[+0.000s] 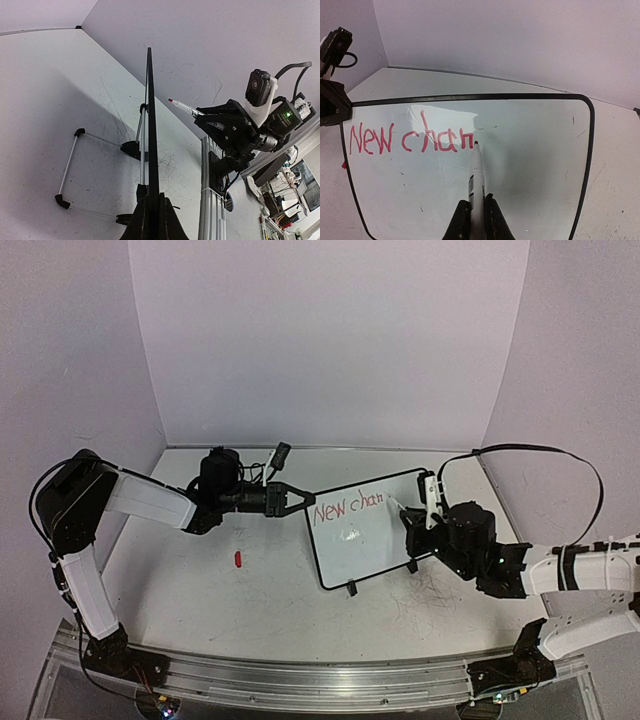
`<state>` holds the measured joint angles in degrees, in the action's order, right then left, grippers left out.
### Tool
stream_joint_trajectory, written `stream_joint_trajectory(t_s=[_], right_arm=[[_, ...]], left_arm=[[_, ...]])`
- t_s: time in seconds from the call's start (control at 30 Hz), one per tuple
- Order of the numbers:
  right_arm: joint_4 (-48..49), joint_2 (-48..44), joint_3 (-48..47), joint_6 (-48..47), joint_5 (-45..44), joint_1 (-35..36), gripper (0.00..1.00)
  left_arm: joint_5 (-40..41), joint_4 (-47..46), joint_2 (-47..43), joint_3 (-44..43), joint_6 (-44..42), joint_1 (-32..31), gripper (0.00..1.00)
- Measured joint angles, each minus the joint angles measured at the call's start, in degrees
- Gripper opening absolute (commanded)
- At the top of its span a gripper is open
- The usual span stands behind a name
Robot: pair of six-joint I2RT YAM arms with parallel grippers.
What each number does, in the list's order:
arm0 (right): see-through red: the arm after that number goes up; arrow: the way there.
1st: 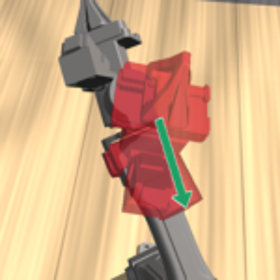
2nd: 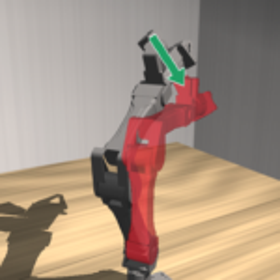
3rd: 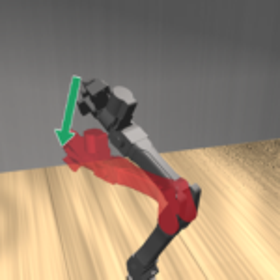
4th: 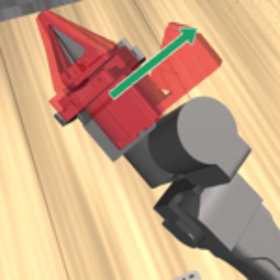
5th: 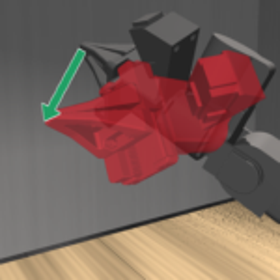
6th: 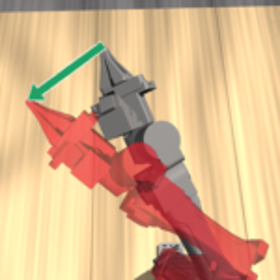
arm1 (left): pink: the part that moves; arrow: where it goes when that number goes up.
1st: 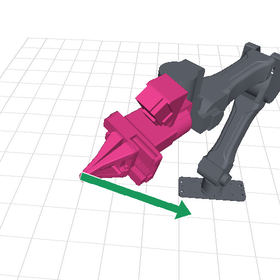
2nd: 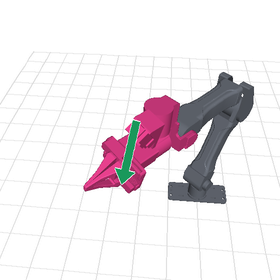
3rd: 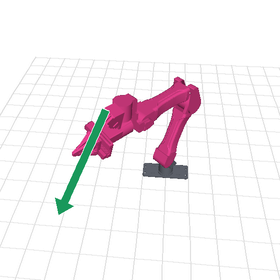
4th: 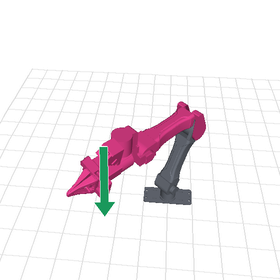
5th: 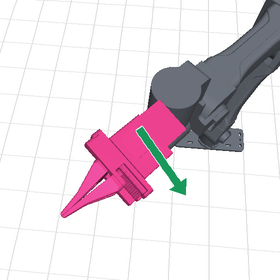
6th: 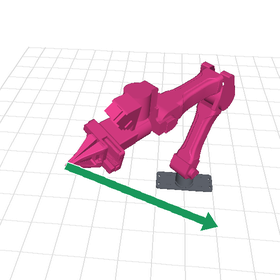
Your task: Write a sentence on the whiteboard
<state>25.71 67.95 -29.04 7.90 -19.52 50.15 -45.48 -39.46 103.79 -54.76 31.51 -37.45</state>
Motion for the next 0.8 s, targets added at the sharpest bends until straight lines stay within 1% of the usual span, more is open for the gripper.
stream_joint_trajectory(t_s=[0.43, 0.8], right_arm=[[0.37, 2.32, -0.8, 0.92, 0.03, -0.57, 0.0], [1.46, 4.79, -3.36, 0.94, -0.37, -1.67, 0.0]], left_arm=[[0.0, 0.39, 0.02, -0.33, 0.02, -0.07, 0.0], [0.0, 0.42, 0.02, -0.33, 0.02, -0.07, 0.0]])
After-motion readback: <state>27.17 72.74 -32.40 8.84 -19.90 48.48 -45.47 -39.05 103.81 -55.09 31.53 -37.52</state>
